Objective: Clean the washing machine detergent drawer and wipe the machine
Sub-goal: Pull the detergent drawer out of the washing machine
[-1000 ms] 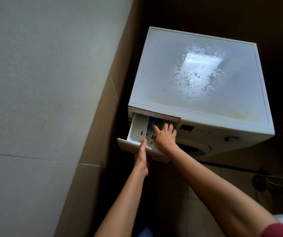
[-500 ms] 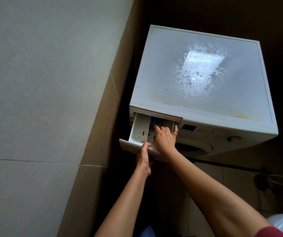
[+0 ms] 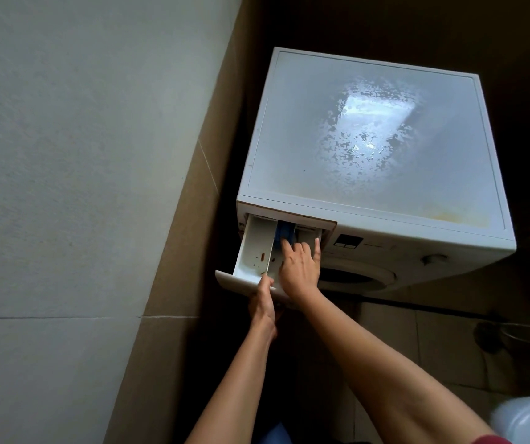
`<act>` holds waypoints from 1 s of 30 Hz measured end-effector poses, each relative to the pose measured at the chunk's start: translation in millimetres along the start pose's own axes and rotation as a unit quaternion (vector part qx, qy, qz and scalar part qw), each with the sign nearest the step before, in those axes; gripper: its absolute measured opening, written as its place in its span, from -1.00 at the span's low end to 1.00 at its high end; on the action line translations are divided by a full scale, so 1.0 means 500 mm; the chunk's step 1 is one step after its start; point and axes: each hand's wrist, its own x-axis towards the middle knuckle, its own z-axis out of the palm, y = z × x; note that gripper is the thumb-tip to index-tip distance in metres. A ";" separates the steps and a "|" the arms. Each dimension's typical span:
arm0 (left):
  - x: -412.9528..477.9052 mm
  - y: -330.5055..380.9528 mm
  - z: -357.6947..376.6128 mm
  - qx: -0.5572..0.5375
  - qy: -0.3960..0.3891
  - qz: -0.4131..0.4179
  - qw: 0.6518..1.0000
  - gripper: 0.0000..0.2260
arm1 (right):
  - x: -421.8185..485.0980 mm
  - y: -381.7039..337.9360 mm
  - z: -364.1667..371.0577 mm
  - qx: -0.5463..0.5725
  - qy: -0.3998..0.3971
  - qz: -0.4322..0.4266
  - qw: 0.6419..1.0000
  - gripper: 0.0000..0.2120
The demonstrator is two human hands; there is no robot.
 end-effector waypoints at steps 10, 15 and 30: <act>-0.034 -0.076 -0.042 0.003 -0.030 -0.006 1.000 -0.37 | -0.081 0.023 0.066 0.014 0.044 -0.012 0.999 -0.36; -0.043 -0.106 -0.066 0.019 -0.026 -0.014 0.999 -0.57 | -0.119 0.054 0.061 0.049 0.077 -0.045 0.995 -0.43; -0.136 -0.222 -0.045 0.170 -0.111 -0.007 0.979 -0.47 | -0.304 0.402 0.001 0.248 0.241 0.341 0.874 -0.59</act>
